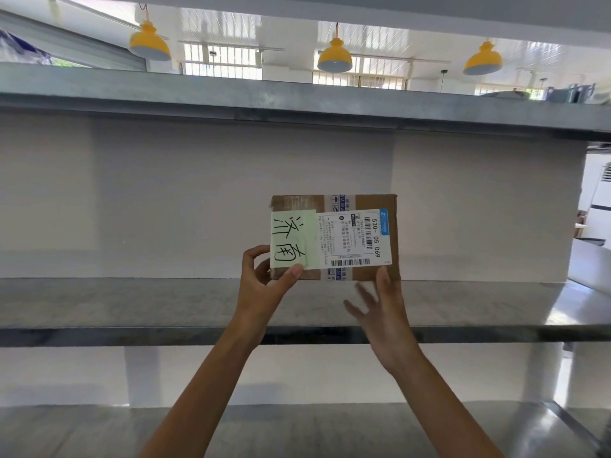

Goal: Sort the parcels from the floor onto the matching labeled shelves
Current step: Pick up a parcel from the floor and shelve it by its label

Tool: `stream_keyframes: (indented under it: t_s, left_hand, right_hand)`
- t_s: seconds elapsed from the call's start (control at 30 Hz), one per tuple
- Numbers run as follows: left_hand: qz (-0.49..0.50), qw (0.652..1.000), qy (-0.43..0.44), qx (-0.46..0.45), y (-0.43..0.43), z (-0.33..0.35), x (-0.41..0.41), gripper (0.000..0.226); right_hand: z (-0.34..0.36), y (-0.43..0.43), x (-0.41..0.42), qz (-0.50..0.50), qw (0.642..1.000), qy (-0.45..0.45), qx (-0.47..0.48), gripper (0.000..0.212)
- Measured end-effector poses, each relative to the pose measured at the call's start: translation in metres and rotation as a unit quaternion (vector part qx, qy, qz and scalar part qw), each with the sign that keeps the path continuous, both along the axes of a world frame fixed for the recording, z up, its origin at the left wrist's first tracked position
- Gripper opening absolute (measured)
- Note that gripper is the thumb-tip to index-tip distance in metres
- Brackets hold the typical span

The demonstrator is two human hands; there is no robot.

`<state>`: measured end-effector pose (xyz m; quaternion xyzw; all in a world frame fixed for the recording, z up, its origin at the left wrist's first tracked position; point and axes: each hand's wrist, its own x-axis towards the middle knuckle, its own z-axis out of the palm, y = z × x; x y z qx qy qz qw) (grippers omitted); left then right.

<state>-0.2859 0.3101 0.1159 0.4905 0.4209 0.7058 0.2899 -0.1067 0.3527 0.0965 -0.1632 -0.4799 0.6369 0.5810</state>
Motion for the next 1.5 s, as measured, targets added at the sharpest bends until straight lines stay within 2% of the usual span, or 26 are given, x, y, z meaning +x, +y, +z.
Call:
stream_keyframes:
  t_s: [0.03, 0.07, 0.13, 0.2, 0.3, 0.37, 0.43, 0.6, 0.83, 0.97, 1.03, 1.13, 1.27, 1.5]
  left_hand:
    - [0.005, 1.000, 0.001, 0.003, 0.000, -0.001, 0.003, 0.060]
    - [0.009, 1.000, 0.001, 0.002, 0.001, -0.003, 0.007, 0.060]
    - [0.014, 1.000, -0.003, -0.007, 0.002, -0.006, 0.014, 0.061]
    - [0.022, 1.000, 0.004, -0.011, 0.002, -0.009, 0.020, 0.072]
    - [0.033, 0.999, 0.018, -0.004, -0.001, -0.011, 0.024, 0.096]
    - [0.038, 0.999, 0.028, -0.003, -0.002, -0.012, 0.024, 0.104]
    - [0.043, 0.998, 0.056, -0.004, -0.002, -0.012, 0.023, 0.105]
    - [0.026, 0.994, 0.096, -0.044, 0.000, -0.010, 0.017, 0.099]
    - [0.076, 0.988, 0.119, -0.060, -0.003, -0.006, 0.009, 0.112]
    - [0.087, 0.989, 0.116, -0.041, -0.009, -0.002, 0.006, 0.105]
    - [0.100, 0.984, 0.142, -0.038, -0.010, -0.002, 0.002, 0.098]
    - [0.064, 0.982, 0.170, -0.049, -0.010, -0.007, 0.002, 0.081]
    - [0.020, 0.988, 0.142, -0.055, -0.014, -0.009, 0.009, 0.065]
    - [0.033, 0.991, 0.118, -0.058, -0.024, -0.001, 0.003, 0.054]
  right_hand:
    - [-0.003, -0.004, -0.008, 0.034, 0.998, 0.017, -0.042, 0.084]
    - [-0.005, -0.009, -0.017, 0.061, 0.996, 0.019, -0.068, 0.083]
    - [-0.009, -0.013, -0.036, 0.092, 0.994, 0.008, -0.061, 0.100]
    - [-0.007, -0.016, -0.050, 0.095, 0.995, 0.017, -0.031, 0.098]
    - [-0.002, -0.016, -0.058, 0.058, 0.998, 0.031, -0.012, 0.084]
    - [-0.002, -0.015, -0.058, 0.043, 0.999, 0.024, -0.008, 0.090]
    - [-0.003, -0.015, -0.057, 0.027, 1.000, 0.008, -0.004, 0.088]
    - [0.003, -0.012, -0.045, -0.004, 1.000, 0.007, -0.005, 0.066]
    - [0.014, -0.011, -0.038, -0.098, 0.993, -0.051, 0.052, 0.070]
    - [0.016, -0.007, -0.033, -0.144, 0.985, -0.071, 0.068, 0.066]
    - [0.016, -0.005, -0.030, -0.153, 0.983, -0.074, 0.071, 0.056]
    - [0.015, -0.006, -0.031, -0.158, 0.981, -0.087, 0.071, 0.038]
    - [0.013, -0.013, -0.037, -0.146, 0.980, -0.105, 0.087, 0.059]
    - [0.015, -0.025, -0.046, -0.099, 0.981, -0.121, 0.118, 0.041]
